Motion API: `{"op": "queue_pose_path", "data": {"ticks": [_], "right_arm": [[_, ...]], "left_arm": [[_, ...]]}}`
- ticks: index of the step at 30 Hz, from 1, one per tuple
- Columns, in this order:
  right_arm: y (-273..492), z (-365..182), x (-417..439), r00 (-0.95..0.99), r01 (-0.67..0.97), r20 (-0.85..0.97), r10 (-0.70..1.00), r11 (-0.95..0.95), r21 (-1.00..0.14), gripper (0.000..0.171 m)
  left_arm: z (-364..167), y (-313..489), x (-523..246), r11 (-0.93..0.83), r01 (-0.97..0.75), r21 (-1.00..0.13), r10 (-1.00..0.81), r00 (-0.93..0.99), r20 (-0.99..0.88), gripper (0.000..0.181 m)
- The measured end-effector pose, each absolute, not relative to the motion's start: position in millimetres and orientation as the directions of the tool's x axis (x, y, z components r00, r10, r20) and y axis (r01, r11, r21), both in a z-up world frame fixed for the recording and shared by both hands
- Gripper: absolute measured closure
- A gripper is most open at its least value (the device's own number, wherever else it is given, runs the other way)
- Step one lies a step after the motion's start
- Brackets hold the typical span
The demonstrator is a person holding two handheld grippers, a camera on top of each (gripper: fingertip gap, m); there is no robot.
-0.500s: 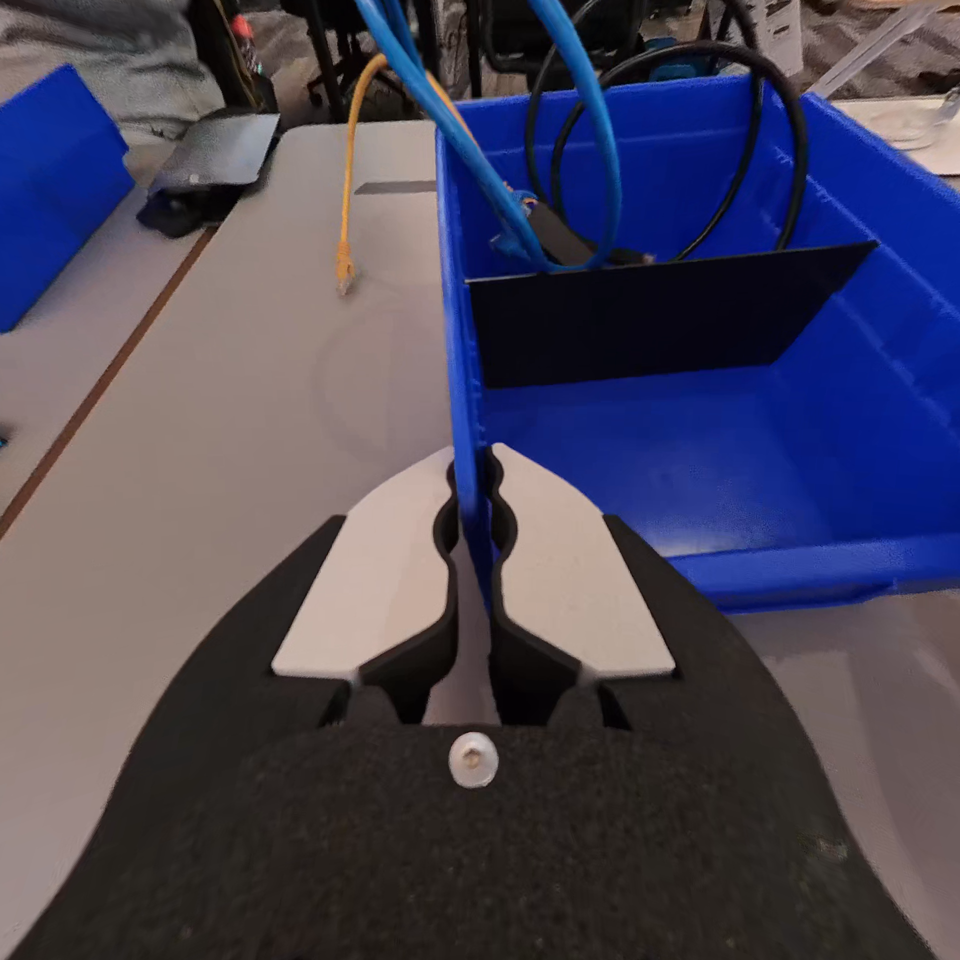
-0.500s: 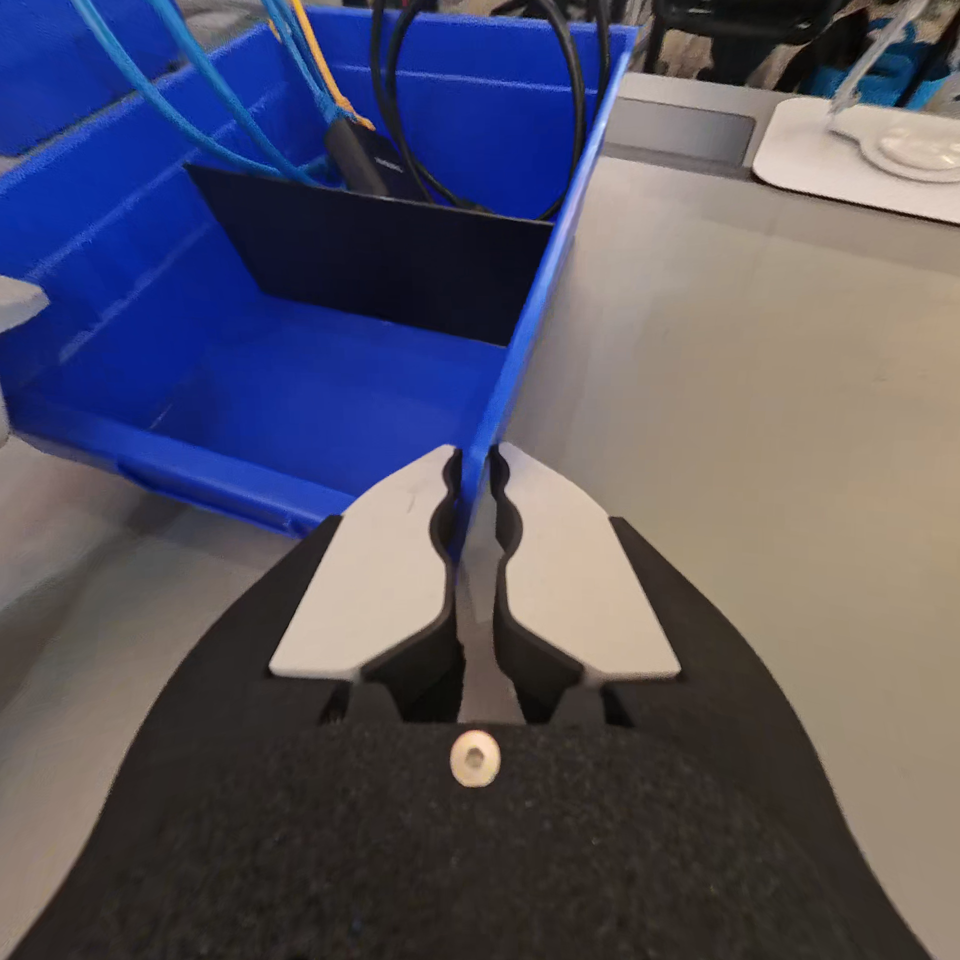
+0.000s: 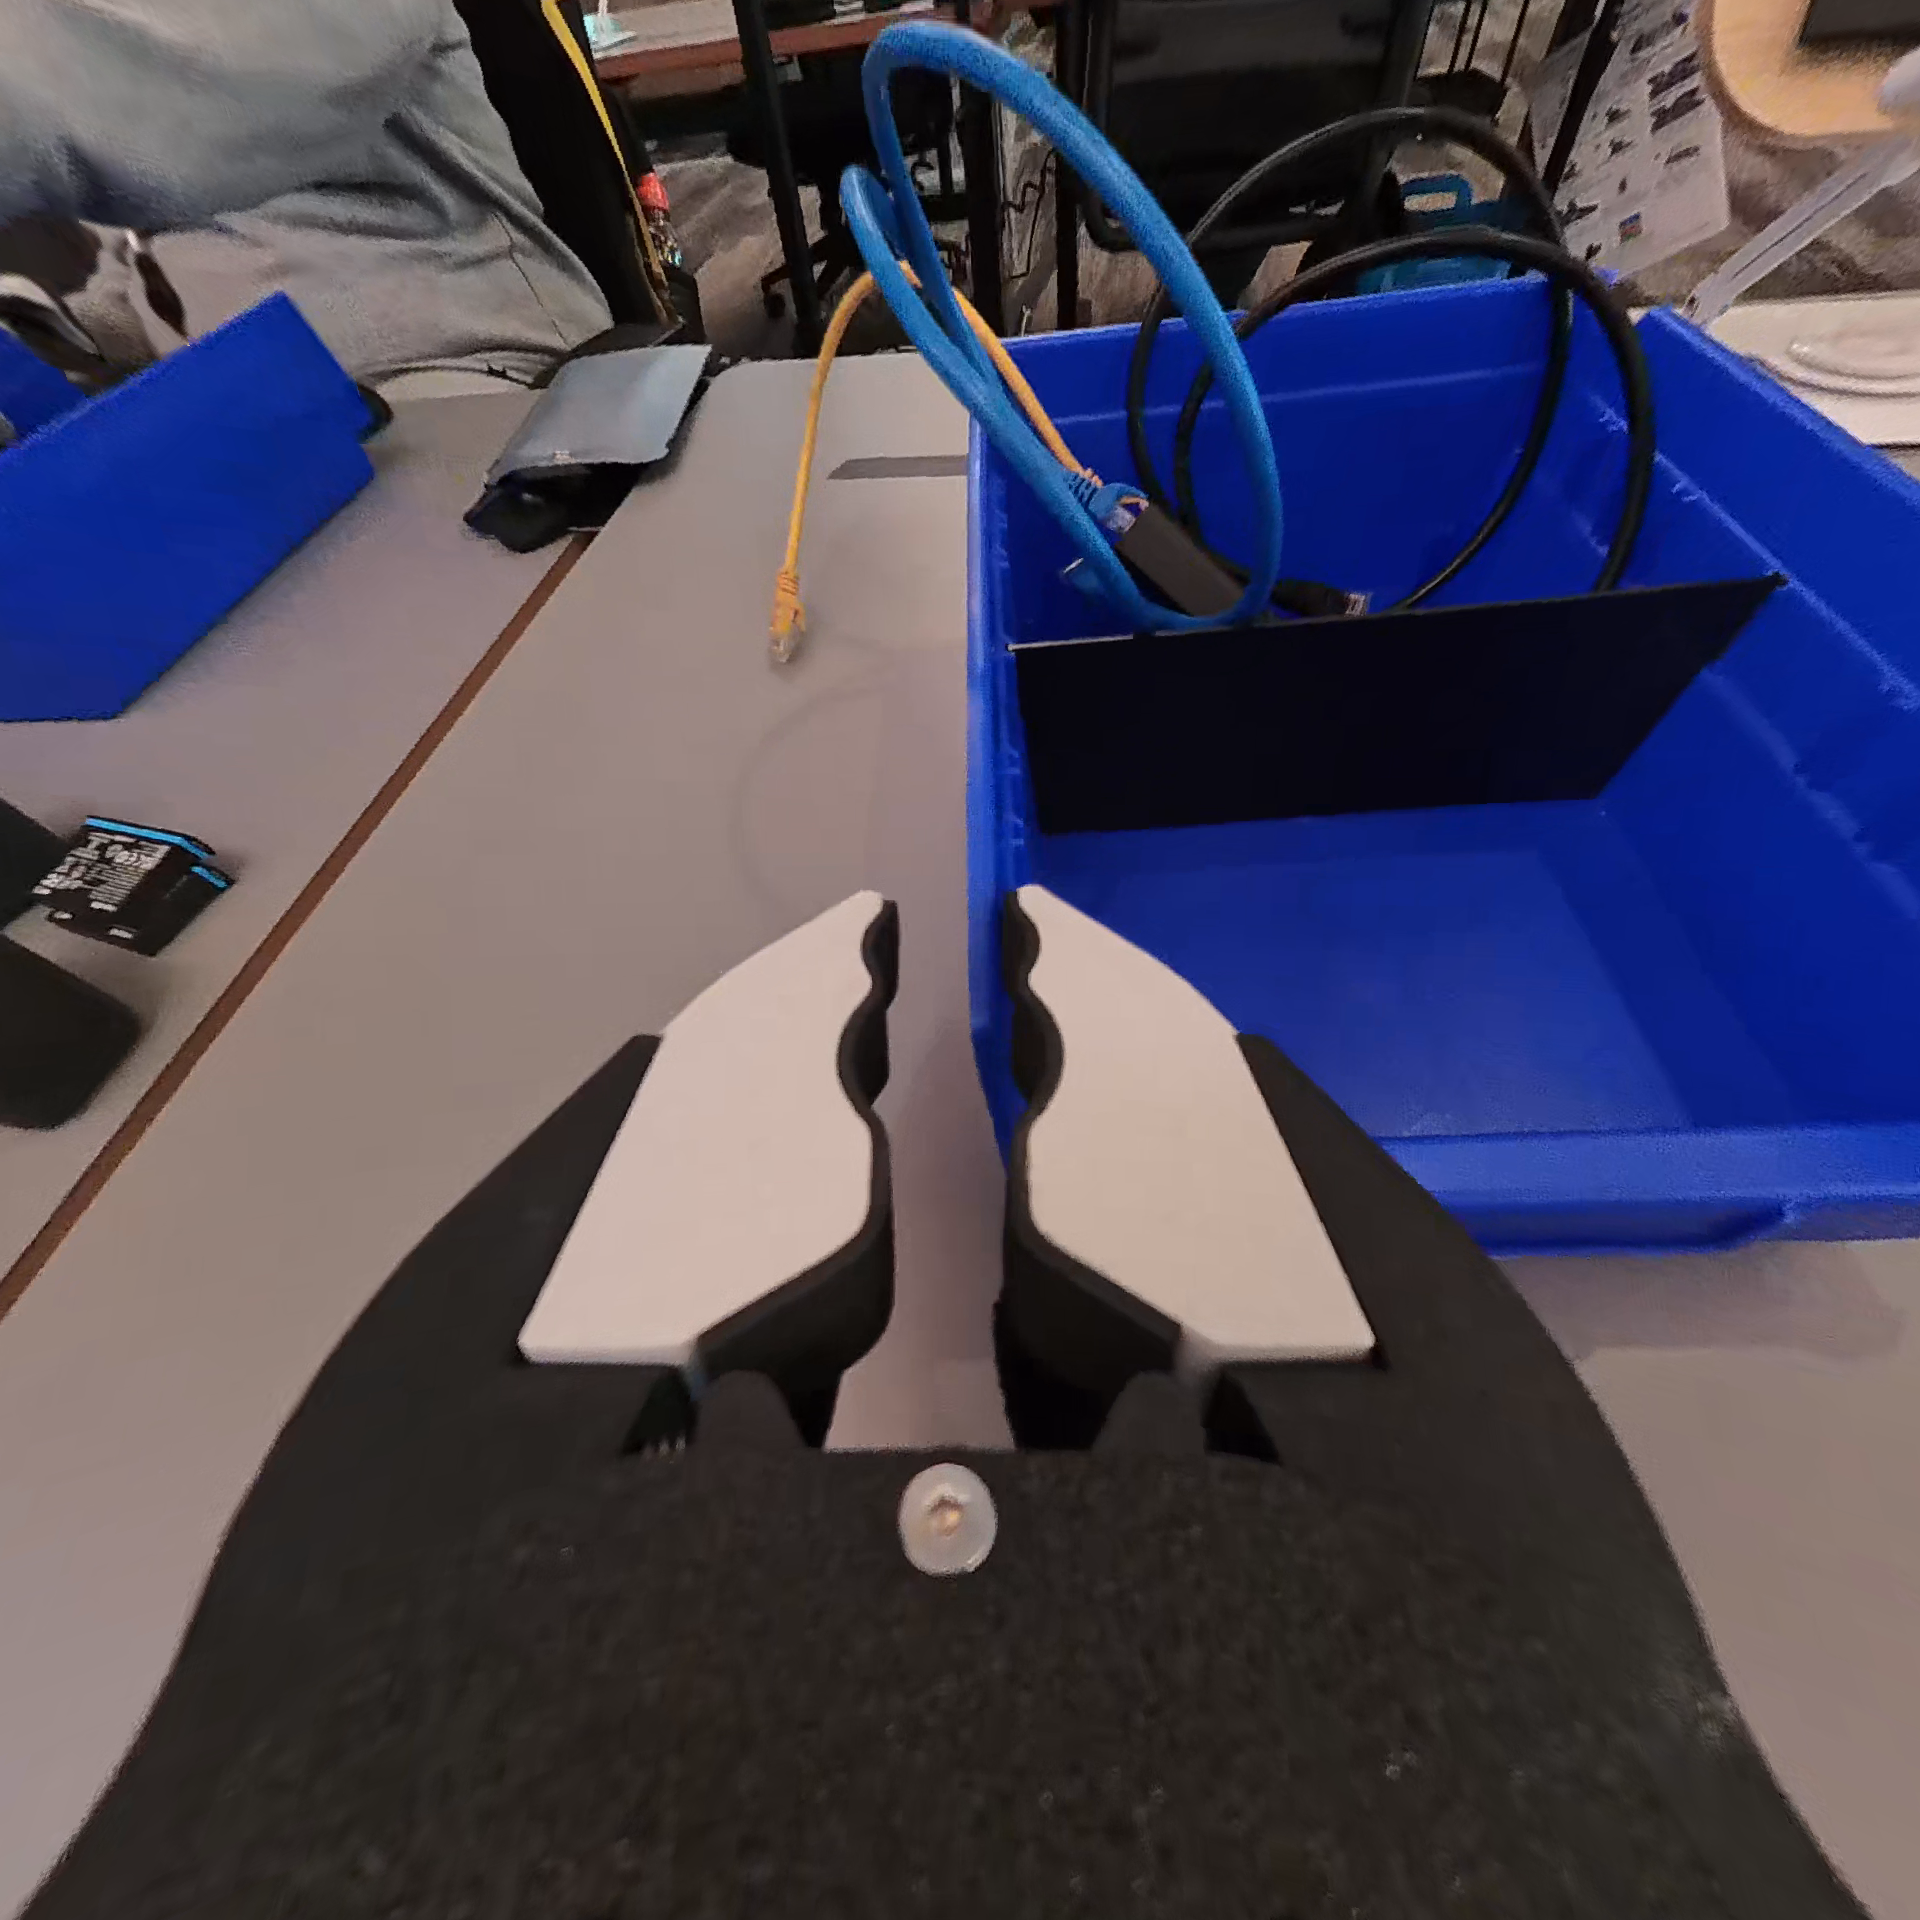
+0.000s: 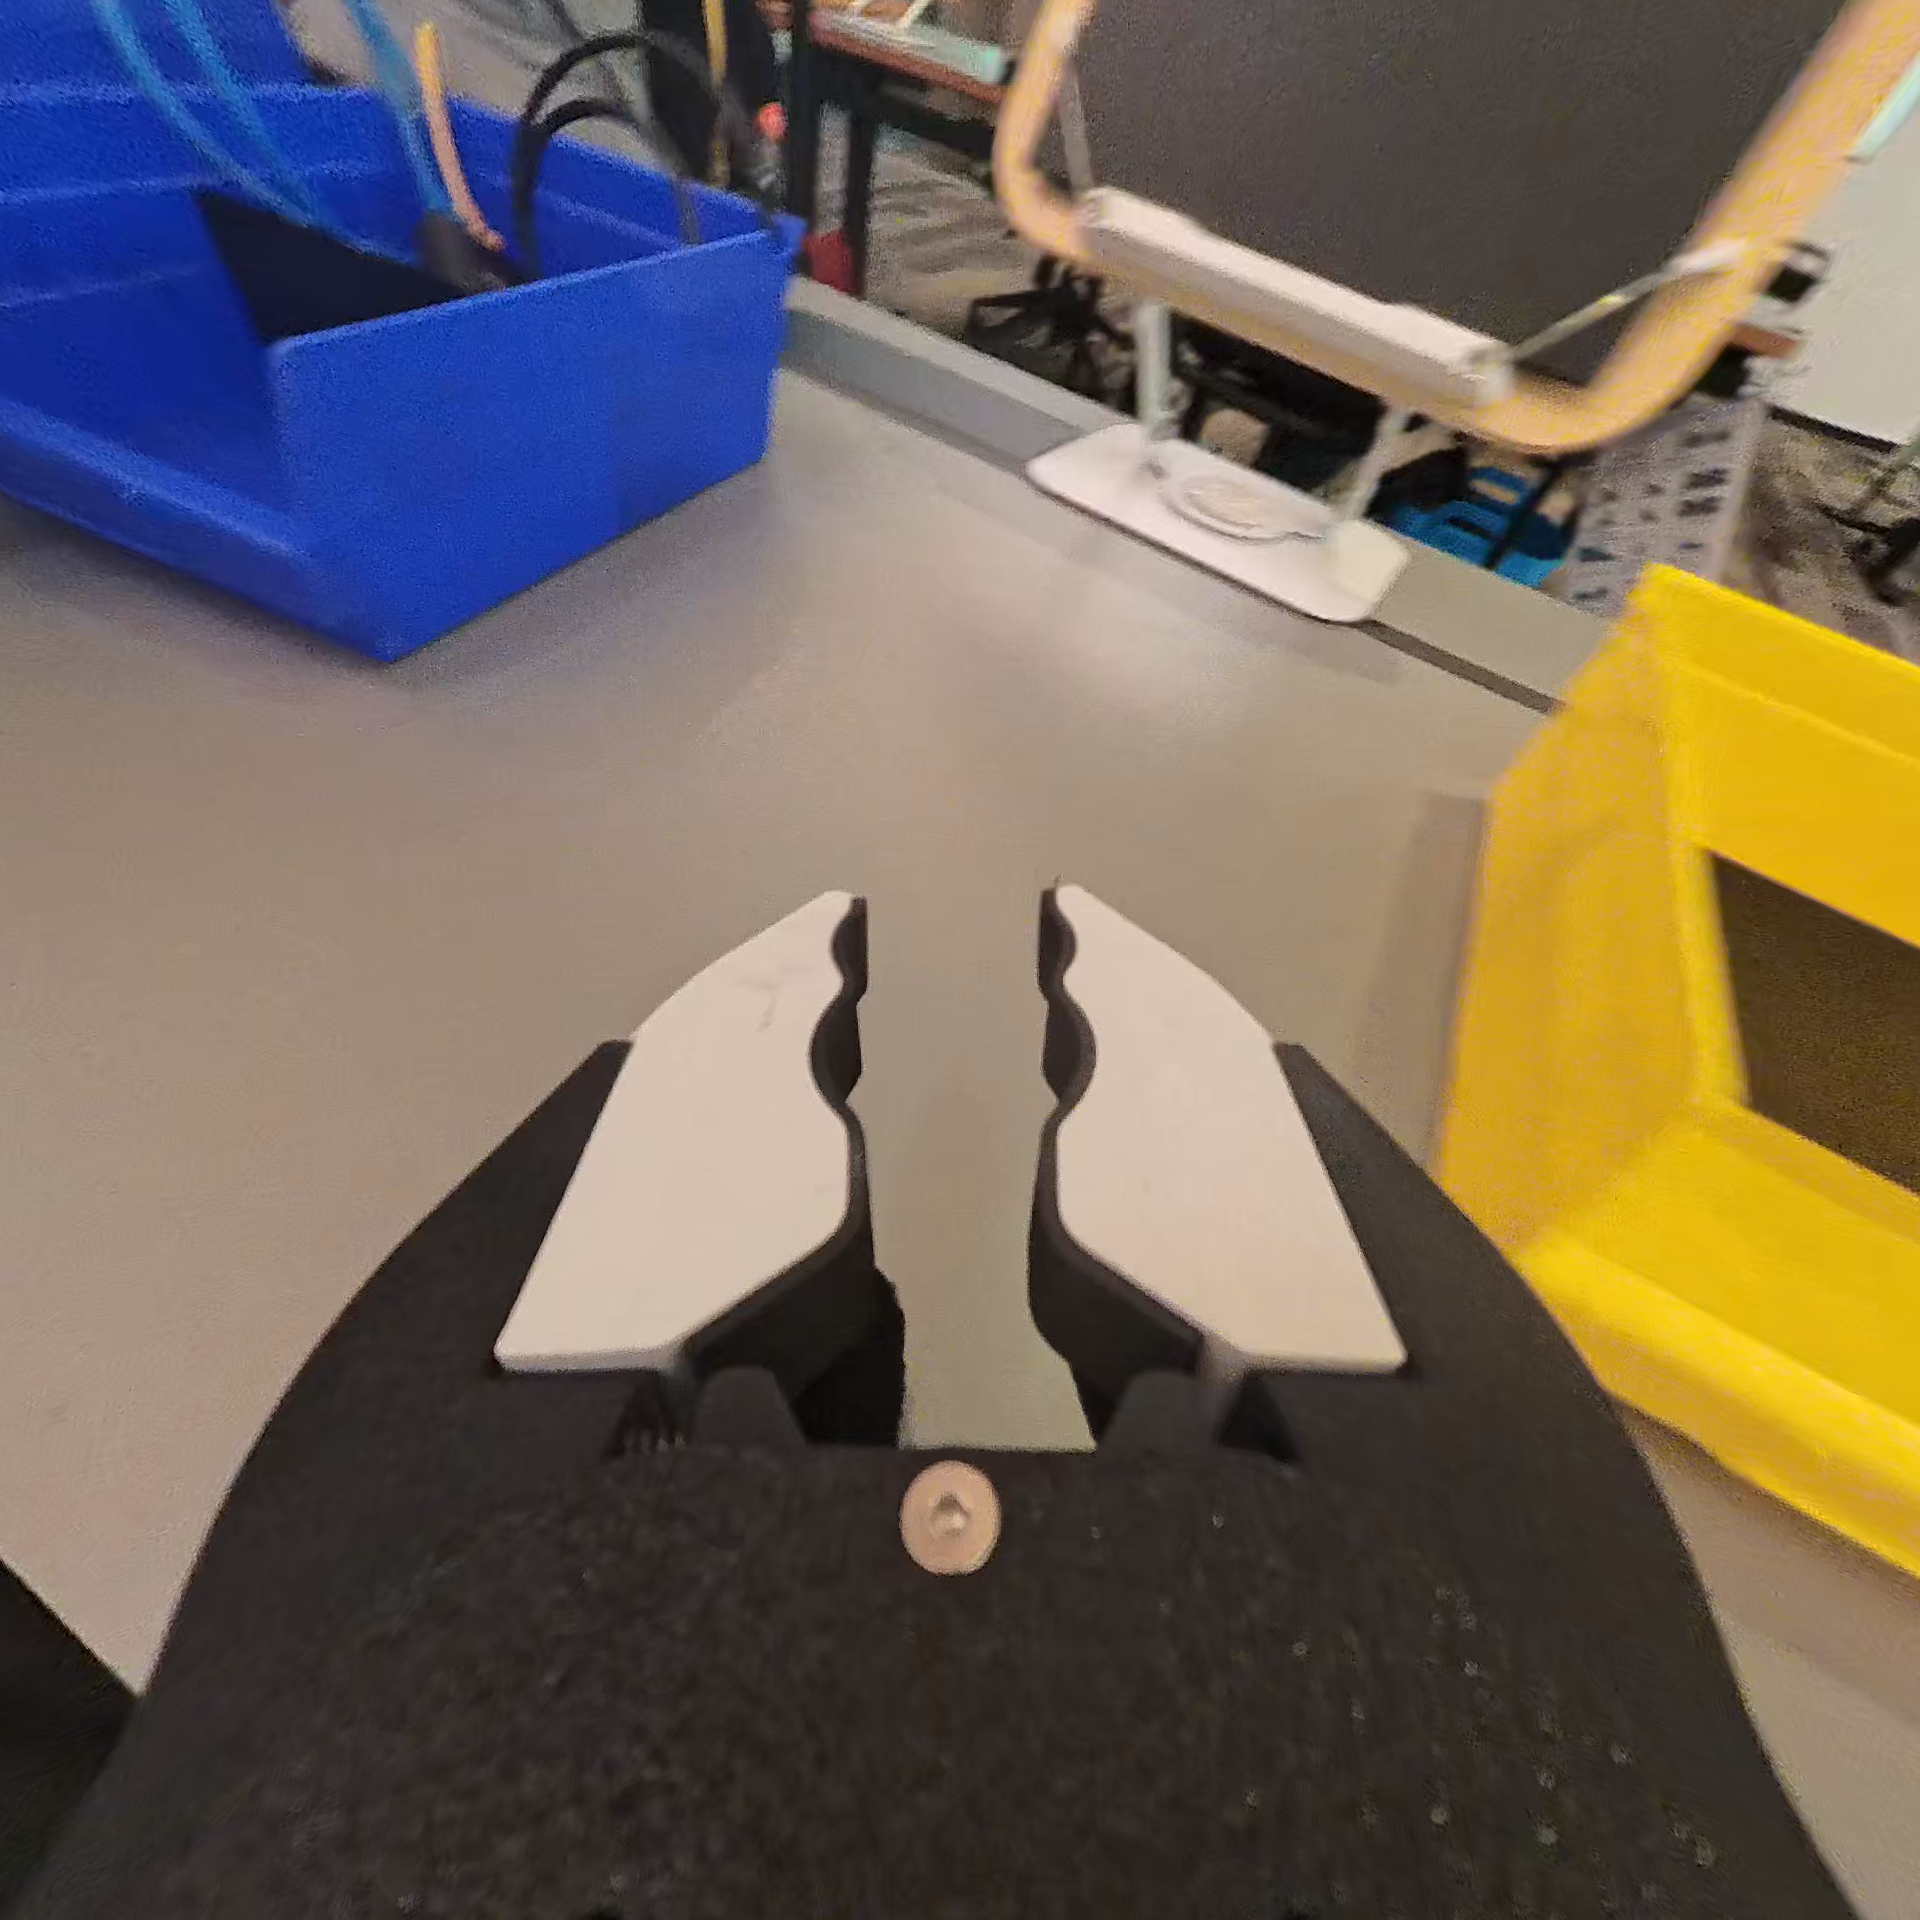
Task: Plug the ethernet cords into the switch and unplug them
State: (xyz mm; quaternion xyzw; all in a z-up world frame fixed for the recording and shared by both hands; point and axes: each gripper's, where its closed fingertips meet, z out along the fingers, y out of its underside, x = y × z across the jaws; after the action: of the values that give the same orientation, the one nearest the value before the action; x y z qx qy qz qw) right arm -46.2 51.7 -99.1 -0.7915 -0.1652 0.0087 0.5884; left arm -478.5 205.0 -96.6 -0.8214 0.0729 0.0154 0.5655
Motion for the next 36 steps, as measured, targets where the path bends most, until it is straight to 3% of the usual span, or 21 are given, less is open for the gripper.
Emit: {"op": "queue_pose_path", "data": {"ticks": [6, 10, 17, 20, 25, 31, 36], "right_arm": [[33.2, -85.6, 39.5, 0.986, 0.125, 0.097, 0.134, -0.225, -0.966, 0.13], [18.1, -86.5, 71.2, 0.986, -0.047, -0.084, 0.146, -0.239, -0.97, 0.124], [6.0, -78.1, 113.8, 0.951, -0.237, -0.264, 0.159, -0.171, -0.956, 0.119], [9.5, -88.0, 111.4, 0.959, -0.209, -0.245, 0.144, -0.223, -0.952, 0.122], [10.0, -100.9, 99.0, 0.985, -0.071, -0.113, 0.133, -0.284, -0.956, 0.127], [8.4, -110.1, 97.8, 0.984, -0.065, -0.113, 0.135, -0.318, -0.946, 0.128], [4.4, -111.8, 100.9, 0.983, -0.084, -0.131, 0.128, -0.325, -0.942, 0.132]], "left_arm": [[-97.7, 200.3, -481.1, -0.394, -0.068, -0.917, -0.074, 0.996, -0.042, 0.16], [-45.2, 169.5, -474.0, -0.26, -0.022, -0.965, -0.048, 0.999, -0.01, 0.159], [-68.7, 125.2, -328.1, -0.343, 0.139, -0.929, -0.46, 0.837, 0.295, 0.151], [-89.4, 122.4, -288.9, -0.422, 0.091, -0.902, -0.545, 0.77, 0.333, 0.151], [-110.2, 119.2, -279.6, -0.419, -0.065, -0.906, -0.578, 0.788, 0.21, 0.15], [-103.7, 104.6, -269.2, -0.388, -0.106, -0.915, -0.663, 0.722, 0.197, 0.159], [-108.7, 108.6, -261.4, -0.384, -0.133, -0.914, -0.681, 0.71, 0.183, 0.149]]}}
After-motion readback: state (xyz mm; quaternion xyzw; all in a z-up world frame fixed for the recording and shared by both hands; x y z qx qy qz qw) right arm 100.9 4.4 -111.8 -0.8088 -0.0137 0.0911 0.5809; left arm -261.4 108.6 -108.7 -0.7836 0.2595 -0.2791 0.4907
